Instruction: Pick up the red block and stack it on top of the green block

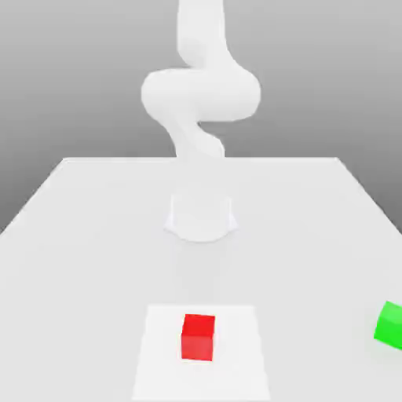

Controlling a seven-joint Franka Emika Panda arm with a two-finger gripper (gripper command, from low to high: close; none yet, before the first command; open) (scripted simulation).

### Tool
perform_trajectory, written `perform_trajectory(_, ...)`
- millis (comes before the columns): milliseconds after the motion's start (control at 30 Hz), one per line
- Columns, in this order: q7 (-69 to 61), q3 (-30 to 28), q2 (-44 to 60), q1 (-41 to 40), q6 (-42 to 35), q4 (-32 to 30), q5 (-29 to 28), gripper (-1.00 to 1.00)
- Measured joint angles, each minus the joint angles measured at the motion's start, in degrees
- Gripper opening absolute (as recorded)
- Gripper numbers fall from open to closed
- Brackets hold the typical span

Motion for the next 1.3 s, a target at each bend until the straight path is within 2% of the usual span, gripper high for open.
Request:
perform_trajectory(667, 4.39, 0.76, 41.99, -1.26, 23.03, -20.27, -0.18, 0.00)
perform_trajectory(867, 4.84, 0.40, 54.46, -0.99, 33.09, -19.62, -0.55, 0.00)
perform_trajectory(900, 4.89, 0.31, 55.98, -0.91, 34.39, -19.41, -0.61, -1.00)
perform_trajectory(1133, 5.07, 0.36, 56.09, -0.98, 34.50, -19.40, -0.80, -1.00)
perform_trajectory(1300, 4.73, 0.77, 47.10, -1.30, 26.82, -20.72, -0.35, -1.00)
